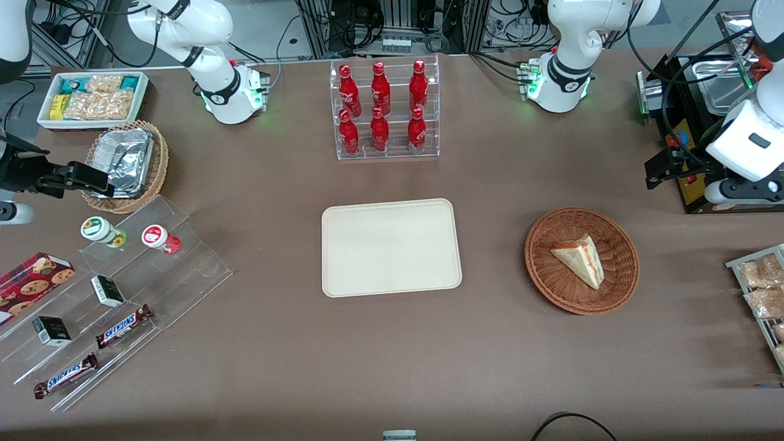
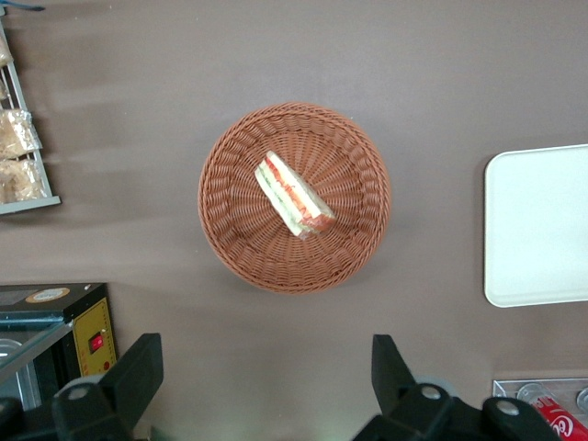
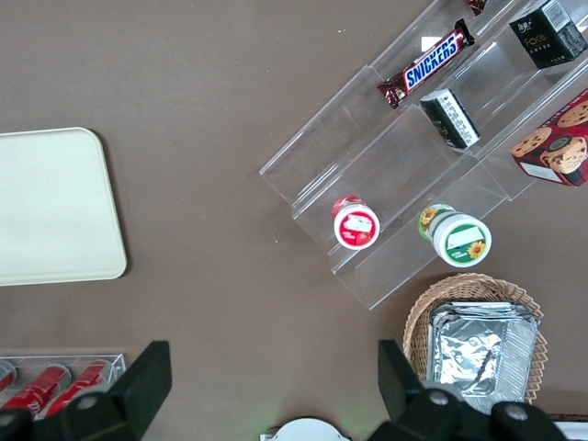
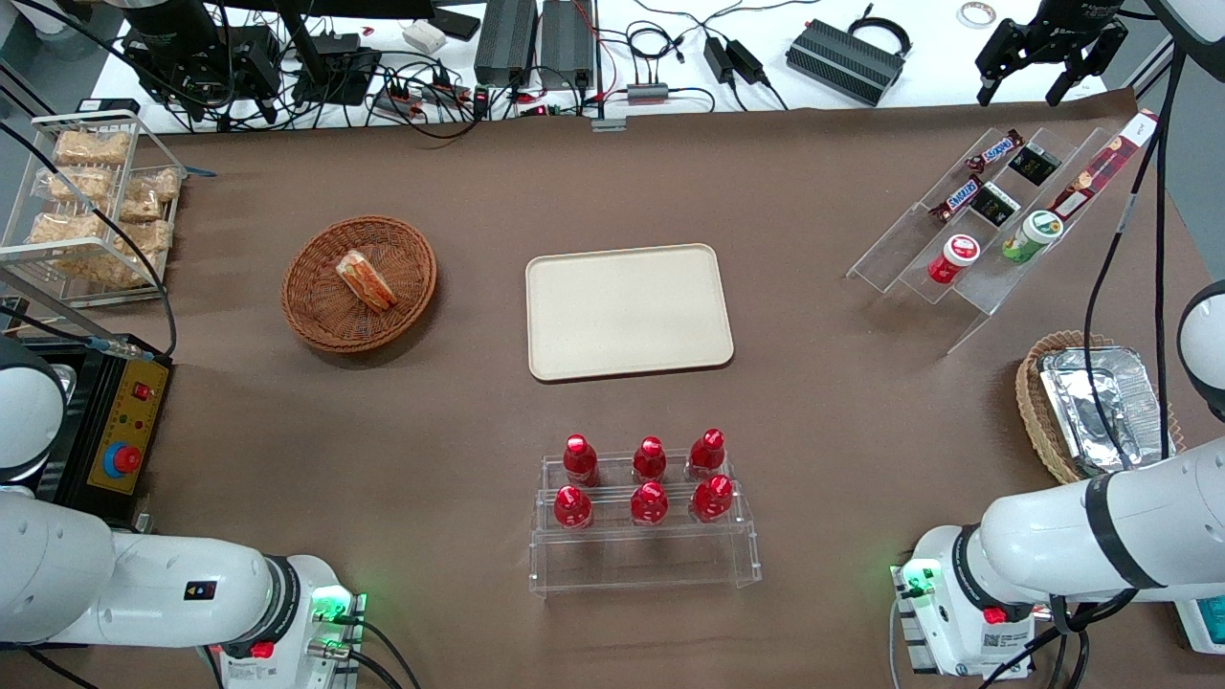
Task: Place sandwich from basket to tray
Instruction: 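Move the left gripper over the wicker basket toward the wrapped sandwich, then lower the left gripper and close it on the wrapped sandwich, then lift the sandwich and carry it with the left gripper over the cream tray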
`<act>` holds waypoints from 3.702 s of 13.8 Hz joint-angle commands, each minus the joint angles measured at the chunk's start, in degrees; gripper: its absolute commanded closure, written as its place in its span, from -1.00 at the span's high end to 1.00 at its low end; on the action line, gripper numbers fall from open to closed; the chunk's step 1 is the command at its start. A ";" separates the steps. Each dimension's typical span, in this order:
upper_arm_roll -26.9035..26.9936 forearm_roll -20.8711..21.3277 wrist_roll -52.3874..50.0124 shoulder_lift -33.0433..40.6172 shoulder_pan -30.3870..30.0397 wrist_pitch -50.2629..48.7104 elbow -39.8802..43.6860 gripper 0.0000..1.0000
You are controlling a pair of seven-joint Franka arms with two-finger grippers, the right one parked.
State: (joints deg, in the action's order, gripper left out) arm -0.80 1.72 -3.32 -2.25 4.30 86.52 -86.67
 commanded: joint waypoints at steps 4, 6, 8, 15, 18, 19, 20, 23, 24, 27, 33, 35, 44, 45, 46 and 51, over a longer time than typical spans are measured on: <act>0.01 0.74 0.42 0.23 -0.44 -0.83 -1.13 1.00; -0.08 -0.13 -0.02 0.05 -0.52 3.71 -5.50 1.00; -0.08 -0.14 -2.03 0.49 -0.08 11.52 -12.44 1.00; -0.16 0.21 -20.03 -2.22 0.09 39.74 -31.26 1.00; -0.16 0.30 -26.45 -5.22 0.09 45.65 -34.00 1.00; -0.16 0.30 -28.31 -5.75 0.09 47.32 -35.05 1.00; -0.16 0.30 -29.28 -6.54 0.09 48.99 -35.76 1.00; -0.16 0.39 -32.36 -8.56 0.96 53.74 -38.04 1.00; -0.16 0.48 -32.37 -9.17 1.06 54.10 -38.31 1.00; -0.16 0.57 -32.37 -11.63 1.06 54.72 -38.75 1.00; -0.08 0.83 -32.37 -13.66 0.97 56.21 -39.37 0.87; 0.01 0.83 -32.28 -13.75 0.97 56.21 -39.28 0.11; -0.51 1.00 -32.02 -10.59 2.02 39.03 -27.45 -0.81; -0.52 1.18 -32.02 -10.76 3.68 33.68 -23.41 -0.81; -0.52 1.36 -32.02 -10.85 5.35 29.27 -19.72 -0.81; -1.31 0.22 -33.32 -12.86 16.41 20.09 -8.62 -0.81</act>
State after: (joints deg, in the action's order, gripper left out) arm -2.36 1.82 -34.77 -12.59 15.70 108.34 -99.30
